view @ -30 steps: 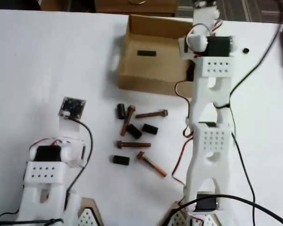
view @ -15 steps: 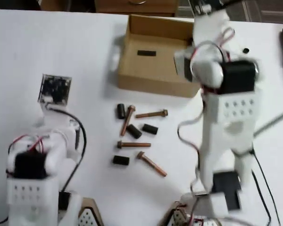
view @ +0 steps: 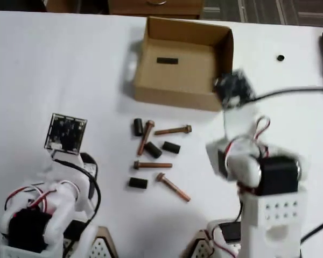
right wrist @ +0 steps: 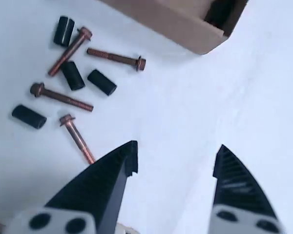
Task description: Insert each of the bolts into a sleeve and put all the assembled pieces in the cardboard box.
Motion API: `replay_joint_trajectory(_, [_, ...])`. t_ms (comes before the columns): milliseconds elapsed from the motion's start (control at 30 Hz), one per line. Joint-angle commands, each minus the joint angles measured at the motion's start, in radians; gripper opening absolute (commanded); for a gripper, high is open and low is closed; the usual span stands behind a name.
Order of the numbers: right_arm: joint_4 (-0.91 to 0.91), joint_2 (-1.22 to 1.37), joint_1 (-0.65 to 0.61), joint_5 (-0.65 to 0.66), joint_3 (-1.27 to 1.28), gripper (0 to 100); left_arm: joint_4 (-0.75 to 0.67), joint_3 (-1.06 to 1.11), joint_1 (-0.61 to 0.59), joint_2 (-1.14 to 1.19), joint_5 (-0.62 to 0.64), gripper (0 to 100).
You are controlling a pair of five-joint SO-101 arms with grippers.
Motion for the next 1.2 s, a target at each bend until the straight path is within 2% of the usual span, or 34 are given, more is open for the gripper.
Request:
replay_joint_trajectory(0, [0.016,-0.130,0.008,0.153,0.121,24.5,0.034,-0.041,0.009,-0.005,0.009,2])
replay_joint_trajectory(133, [0.016,-0.197,0.002,0.285,0.256,24.5,0.064,-0.041,0.009,-0.005,0.009,2])
replay_joint_trajectory(267, [-0.035,-0.183,0.004,0.503,0.347,24.5,0.063,-0.041,-0.002,-0.006,0.009,2])
replay_joint_trajectory(433, [-0.160,-0.124,0.001,0.783,0.365,24.5,0.046,0.002,-0.161,-0.008,0.005,2])
replay_joint_trajectory(533, [-0.275,-0.062,-0.001,0.885,0.367,24.4,0.038,0.042,-0.258,-0.008,0.002,2])
replay_joint_trajectory(733, [-0.400,0.131,-0.130,0.911,0.364,24.4,0.021,0.074,-0.373,-0.008,-0.072,2])
replay_joint_trajectory(900, [-0.483,0.260,-0.246,0.911,0.362,24.4,-0.017,0.128,-0.462,-0.008,-0.077,2])
replay_joint_trajectory(1167, [-0.625,0.389,-0.298,0.907,0.365,24.4,-0.206,0.354,-0.542,-0.008,-0.069,2])
